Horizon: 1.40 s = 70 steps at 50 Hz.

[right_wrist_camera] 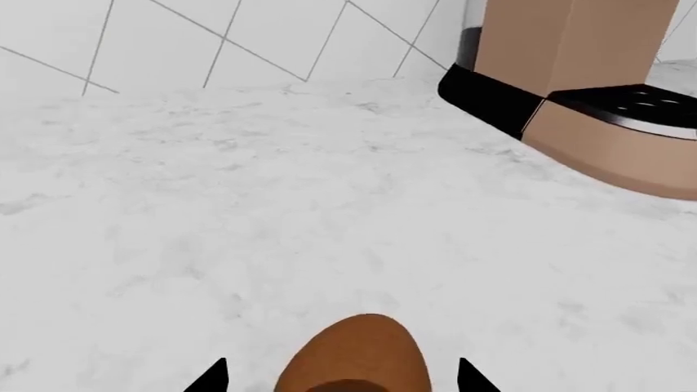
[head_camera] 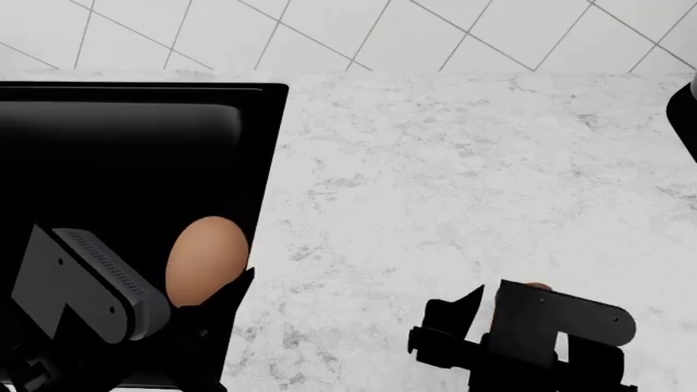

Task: Place the eggs and milk next to the bowl.

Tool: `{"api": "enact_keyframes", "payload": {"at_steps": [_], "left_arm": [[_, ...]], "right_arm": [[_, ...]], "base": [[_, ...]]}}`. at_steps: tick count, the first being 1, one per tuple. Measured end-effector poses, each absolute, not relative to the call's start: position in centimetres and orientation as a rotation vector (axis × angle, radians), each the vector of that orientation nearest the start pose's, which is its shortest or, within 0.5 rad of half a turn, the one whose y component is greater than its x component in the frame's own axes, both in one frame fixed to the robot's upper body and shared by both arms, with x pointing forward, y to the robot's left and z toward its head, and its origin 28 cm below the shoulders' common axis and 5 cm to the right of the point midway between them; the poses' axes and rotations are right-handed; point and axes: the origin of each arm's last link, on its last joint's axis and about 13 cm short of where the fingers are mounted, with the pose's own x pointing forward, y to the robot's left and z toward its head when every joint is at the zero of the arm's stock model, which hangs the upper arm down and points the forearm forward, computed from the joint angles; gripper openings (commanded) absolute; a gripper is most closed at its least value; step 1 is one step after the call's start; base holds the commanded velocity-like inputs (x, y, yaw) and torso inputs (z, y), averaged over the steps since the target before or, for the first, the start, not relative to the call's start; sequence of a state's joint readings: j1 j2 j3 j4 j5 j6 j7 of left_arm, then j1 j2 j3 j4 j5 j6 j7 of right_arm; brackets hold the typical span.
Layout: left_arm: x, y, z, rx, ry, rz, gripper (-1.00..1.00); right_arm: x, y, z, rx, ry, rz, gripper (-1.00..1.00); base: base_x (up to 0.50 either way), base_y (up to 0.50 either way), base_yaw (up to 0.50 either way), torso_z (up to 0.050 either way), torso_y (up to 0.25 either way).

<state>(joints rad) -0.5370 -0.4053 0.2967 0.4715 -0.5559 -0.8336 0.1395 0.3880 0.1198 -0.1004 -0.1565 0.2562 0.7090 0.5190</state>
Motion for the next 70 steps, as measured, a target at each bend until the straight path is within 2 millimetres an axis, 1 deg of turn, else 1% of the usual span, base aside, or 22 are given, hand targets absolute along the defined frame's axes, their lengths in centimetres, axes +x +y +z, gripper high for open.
{"api": "enact_keyframes", "payload": {"at_steps": [7,24,25,27,31,35,45,56,70], "left_arm": [[26.1,21.1,16.8,0.132,0.02,-0.641,-1.0],[26.1,21.1,16.6,0.131,0.022,-0.642,-1.0],[26.1,21.1,16.6,0.131,0.022,-0.642,-1.0],[26.1,21.1,16.6,0.131,0.023,-0.642,-1.0],[26.2,21.1,16.5,0.132,0.024,-0.642,-1.0],[26.2,21.1,16.4,0.132,0.025,-0.643,-1.0],[26.3,21.1,16.4,0.132,0.025,-0.643,-1.0],[26.1,21.1,16.5,0.132,0.02,-0.643,-1.0],[25.8,21.1,16.7,0.123,0.011,-0.64,-1.0]], "right_arm": [[28.5,-9.6,8.8,0.006,0.212,-0.342,1.0],[29.6,-9.6,8.4,0.034,0.195,-0.345,1.0],[29.6,-9.6,8.4,0.034,0.194,-0.346,-1.0],[29.6,-9.7,9.0,0.023,0.164,-0.363,-1.0],[29.7,-10.0,9.1,0.003,0.159,-0.395,-1.0],[29.7,-9.4,9.2,0.029,0.162,-0.363,-1.0],[29.8,-9.4,9.2,0.03,0.166,-0.359,-1.0],[29.3,-9.4,9.6,0.031,0.182,-0.35,-1.0],[28.1,-9.3,11.8,0.029,0.118,-0.298,-1.0]], "base": [[0.0,0.0,0.0,0.0,0.0],[0.0,0.0,0.0,0.0,0.0],[0.0,0.0,0.0,0.0,0.0],[0.0,0.0,0.0,0.0,0.0],[0.0,0.0,0.0,0.0,0.0],[0.0,0.0,0.0,0.0,0.0],[0.0,0.0,0.0,0.0,0.0],[0.0,0.0,0.0,0.0,0.0],[0.0,0.0,0.0,0.0,0.0]]}}
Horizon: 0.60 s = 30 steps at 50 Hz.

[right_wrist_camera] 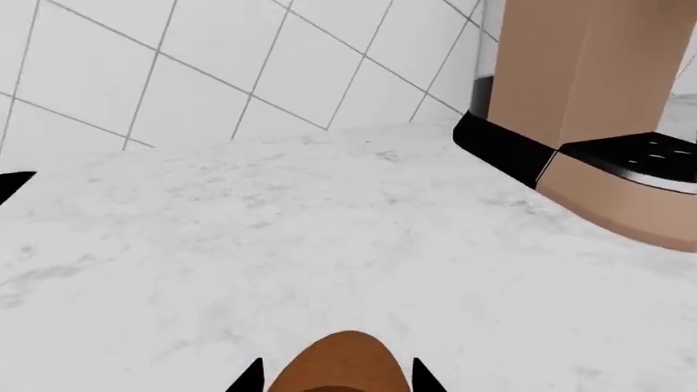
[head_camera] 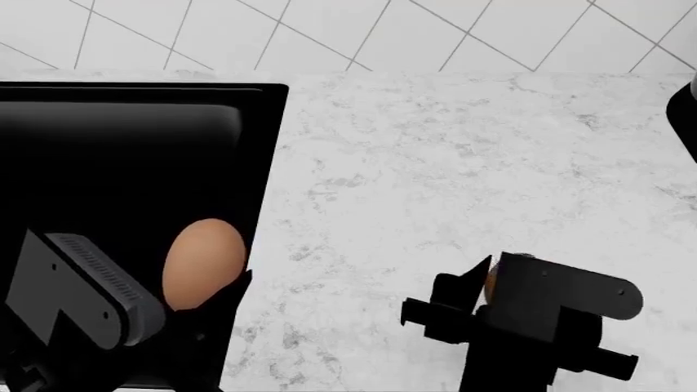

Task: Place the eggs and milk next to the bowl.

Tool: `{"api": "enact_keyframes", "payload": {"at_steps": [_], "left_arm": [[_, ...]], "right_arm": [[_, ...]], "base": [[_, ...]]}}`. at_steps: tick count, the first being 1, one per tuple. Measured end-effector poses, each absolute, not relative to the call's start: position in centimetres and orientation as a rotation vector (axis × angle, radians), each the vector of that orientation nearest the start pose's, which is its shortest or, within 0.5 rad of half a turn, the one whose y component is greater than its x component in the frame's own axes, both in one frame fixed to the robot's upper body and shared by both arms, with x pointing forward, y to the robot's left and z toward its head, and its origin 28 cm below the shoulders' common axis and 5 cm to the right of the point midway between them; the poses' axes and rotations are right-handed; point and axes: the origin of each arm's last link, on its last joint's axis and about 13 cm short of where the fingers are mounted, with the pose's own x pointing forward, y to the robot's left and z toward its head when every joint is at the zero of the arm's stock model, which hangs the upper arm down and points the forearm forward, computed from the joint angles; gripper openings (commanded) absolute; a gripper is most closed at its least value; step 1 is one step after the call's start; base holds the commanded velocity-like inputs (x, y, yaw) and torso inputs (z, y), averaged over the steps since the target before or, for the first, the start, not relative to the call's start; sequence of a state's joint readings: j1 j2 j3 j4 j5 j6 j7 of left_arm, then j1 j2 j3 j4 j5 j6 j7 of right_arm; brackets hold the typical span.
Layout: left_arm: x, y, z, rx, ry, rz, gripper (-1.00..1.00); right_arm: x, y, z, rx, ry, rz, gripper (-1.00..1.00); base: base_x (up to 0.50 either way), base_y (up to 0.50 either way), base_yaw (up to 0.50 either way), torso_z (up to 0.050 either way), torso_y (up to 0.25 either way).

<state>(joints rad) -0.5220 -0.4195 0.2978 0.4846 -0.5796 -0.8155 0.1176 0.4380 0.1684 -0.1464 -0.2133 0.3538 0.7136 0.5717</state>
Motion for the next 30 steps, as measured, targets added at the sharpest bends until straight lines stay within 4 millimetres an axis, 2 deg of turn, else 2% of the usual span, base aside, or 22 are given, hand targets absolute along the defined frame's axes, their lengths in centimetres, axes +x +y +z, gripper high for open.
{"api": "enact_keyframes", "payload": {"at_steps": [17,30], "left_arm": [[25.2,21.0,17.2,0.063,-0.039,-0.575,-1.0],[24.4,21.1,19.4,-0.008,-0.204,-0.431,-1.0]], "right_arm": [[27.0,-9.9,14.6,-0.035,-0.051,-0.214,-1.0],[25.8,-10.9,16.6,-0.123,-0.225,-0.194,-1.0]], "base": [[0.0,0.0,0.0,0.0,0.0],[0.0,0.0,0.0,0.0,0.0]]}}
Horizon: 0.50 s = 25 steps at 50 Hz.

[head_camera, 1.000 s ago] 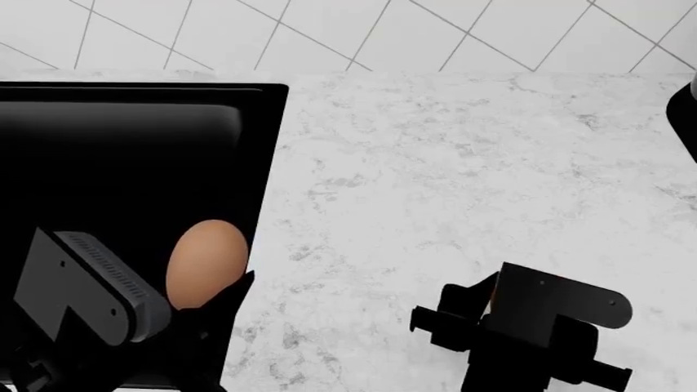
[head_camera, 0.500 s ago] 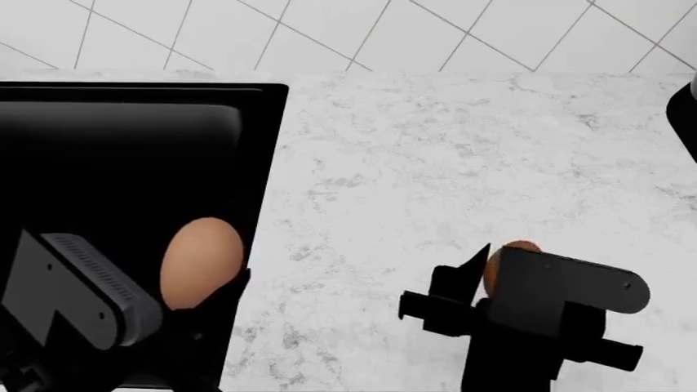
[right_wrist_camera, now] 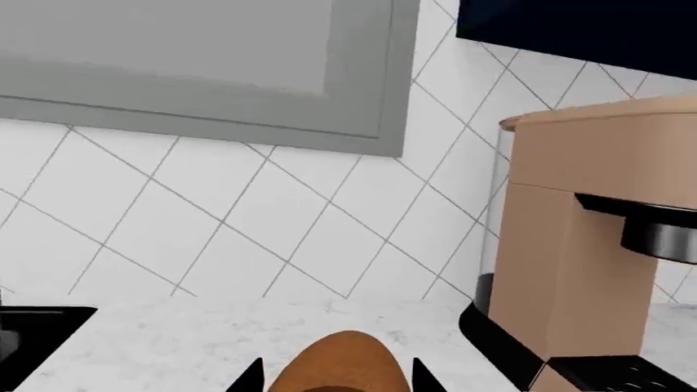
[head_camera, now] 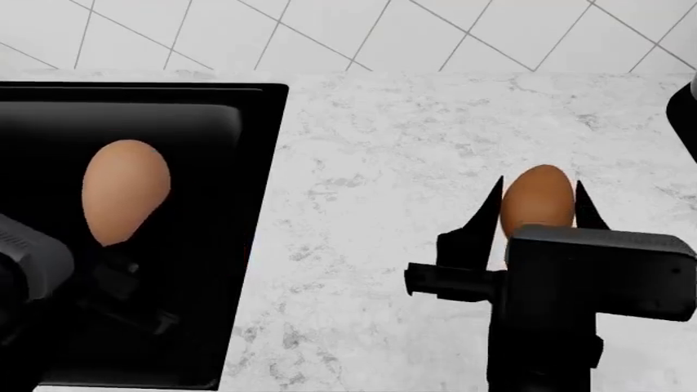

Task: Place the eggs and milk next to the bowl.

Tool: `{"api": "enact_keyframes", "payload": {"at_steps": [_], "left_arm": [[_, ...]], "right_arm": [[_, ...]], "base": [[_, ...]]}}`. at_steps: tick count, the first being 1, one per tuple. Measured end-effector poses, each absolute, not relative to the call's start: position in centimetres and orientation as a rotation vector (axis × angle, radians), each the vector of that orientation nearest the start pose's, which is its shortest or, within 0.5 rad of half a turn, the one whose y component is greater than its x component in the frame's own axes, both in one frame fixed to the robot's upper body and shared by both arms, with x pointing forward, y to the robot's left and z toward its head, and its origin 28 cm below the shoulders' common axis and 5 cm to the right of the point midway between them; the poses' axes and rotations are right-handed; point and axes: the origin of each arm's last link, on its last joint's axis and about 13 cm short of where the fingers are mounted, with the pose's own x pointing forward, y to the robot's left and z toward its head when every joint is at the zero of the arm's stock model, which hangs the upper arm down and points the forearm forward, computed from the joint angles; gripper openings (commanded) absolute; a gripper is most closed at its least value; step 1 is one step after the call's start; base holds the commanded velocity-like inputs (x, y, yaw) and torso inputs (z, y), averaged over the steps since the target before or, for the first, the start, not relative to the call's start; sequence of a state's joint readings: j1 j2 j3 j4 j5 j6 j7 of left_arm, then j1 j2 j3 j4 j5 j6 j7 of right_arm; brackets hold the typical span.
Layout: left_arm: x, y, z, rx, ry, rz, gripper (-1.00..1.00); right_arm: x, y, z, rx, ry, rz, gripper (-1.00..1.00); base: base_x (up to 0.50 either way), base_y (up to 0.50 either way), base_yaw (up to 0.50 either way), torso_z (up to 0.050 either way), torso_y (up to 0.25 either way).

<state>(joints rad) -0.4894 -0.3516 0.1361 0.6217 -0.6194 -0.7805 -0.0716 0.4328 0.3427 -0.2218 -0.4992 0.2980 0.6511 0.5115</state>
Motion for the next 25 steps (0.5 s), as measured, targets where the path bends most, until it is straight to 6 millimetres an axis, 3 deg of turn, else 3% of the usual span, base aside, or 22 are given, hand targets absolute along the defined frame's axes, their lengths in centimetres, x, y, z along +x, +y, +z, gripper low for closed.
{"api": "enact_keyframes", "payload": {"at_steps": [11,25], "left_arm": [[22.9,21.7,20.7,-0.056,-0.339,-0.307,-1.0],[21.5,22.4,21.1,-0.072,-0.422,-0.226,-1.0]], "right_arm": [[24.9,-11.8,18.4,-0.142,-0.327,-0.182,-1.0],[23.9,-12.1,20.2,-0.12,-0.419,-0.155,-1.0]], "base": [[0.0,0.0,0.0,0.0,0.0],[0.0,0.0,0.0,0.0,0.0]]}}
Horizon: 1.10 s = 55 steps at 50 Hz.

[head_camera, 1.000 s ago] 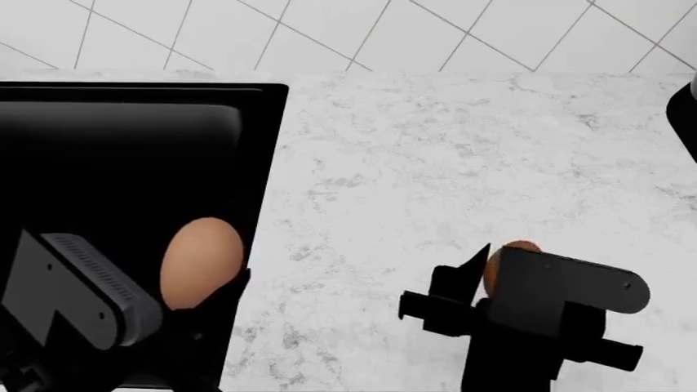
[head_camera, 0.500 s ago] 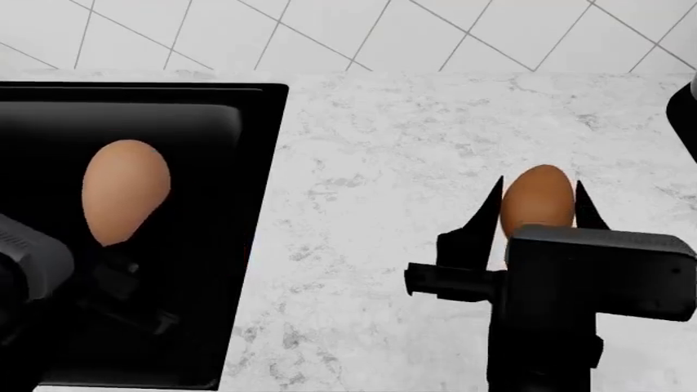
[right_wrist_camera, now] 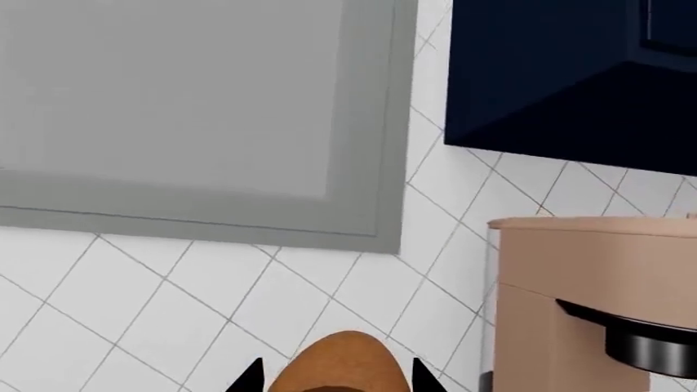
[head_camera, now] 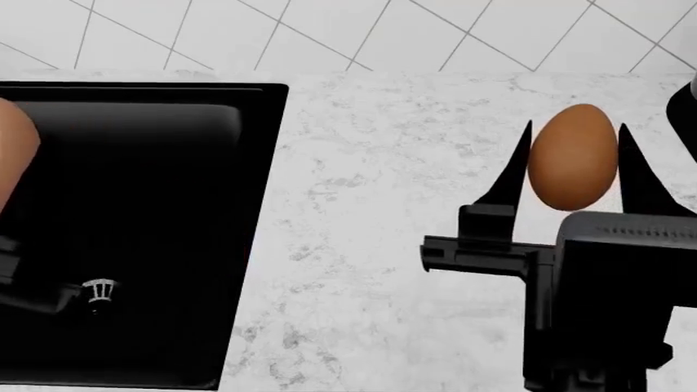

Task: Place the eggs and milk next to the bowl.

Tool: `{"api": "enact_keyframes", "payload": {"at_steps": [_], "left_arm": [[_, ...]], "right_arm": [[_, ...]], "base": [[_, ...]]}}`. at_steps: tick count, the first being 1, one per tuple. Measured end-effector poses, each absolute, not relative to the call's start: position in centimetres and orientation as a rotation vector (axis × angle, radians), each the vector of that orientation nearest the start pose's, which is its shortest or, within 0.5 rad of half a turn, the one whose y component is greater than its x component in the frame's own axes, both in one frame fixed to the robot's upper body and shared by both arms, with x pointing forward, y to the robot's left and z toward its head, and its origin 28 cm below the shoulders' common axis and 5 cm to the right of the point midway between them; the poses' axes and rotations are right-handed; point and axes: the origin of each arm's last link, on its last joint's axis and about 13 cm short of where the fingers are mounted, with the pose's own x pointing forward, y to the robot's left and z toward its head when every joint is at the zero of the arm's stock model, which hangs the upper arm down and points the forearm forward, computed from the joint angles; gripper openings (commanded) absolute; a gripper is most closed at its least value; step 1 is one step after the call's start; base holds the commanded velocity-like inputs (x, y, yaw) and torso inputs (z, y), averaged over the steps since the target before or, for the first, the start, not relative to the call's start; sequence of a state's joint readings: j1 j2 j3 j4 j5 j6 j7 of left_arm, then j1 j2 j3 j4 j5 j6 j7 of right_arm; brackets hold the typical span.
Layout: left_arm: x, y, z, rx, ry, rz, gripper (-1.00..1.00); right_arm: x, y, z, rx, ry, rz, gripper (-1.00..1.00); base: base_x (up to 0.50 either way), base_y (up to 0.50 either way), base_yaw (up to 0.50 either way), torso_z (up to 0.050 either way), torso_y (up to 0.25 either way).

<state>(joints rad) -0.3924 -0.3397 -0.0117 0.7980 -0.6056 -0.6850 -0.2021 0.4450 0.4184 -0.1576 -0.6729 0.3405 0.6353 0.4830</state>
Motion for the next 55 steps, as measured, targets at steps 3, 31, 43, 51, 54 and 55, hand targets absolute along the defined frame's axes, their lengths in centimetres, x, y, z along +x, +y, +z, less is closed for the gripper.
{"api": "enact_keyframes", "payload": {"at_steps": [3,31,43,51,54,55], "left_arm": [[21.4,22.4,21.1,-0.073,-0.43,-0.218,-1.0],[20.5,23.0,21.3,-0.063,-0.458,-0.178,-1.0],[20.3,23.0,21.2,-0.06,-0.448,-0.176,-1.0],[20.3,22.9,21.2,-0.057,-0.44,-0.178,-1.0],[20.2,22.9,21.2,-0.057,-0.436,-0.178,-1.0],[20.2,22.9,21.1,-0.057,-0.435,-0.179,-1.0]], "right_arm": [[23.8,-12.1,20.2,-0.11,-0.421,-0.15,-1.0],[23.1,-11.4,20.0,-0.062,-0.398,-0.121,-1.0],[22.9,-11.3,20.0,-0.048,-0.393,-0.112,-1.0],[22.8,-11.3,19.9,-0.04,-0.387,-0.107,-1.0],[22.7,-11.3,19.8,-0.039,-0.386,-0.105,-1.0],[22.6,-11.3,19.8,-0.038,-0.385,-0.104,-1.0]], "base": [[-0.4,0.12,0.0,0.0,0.0],[-0.08,0.32,0.0,0.0,0.0],[0.0,0.5,0.0,0.0,0.0],[0.0,0.5,0.0,0.0,0.0],[0.0,0.5,0.0,0.0,0.0],[0.0,0.5,0.0,0.0,0.0]]}}
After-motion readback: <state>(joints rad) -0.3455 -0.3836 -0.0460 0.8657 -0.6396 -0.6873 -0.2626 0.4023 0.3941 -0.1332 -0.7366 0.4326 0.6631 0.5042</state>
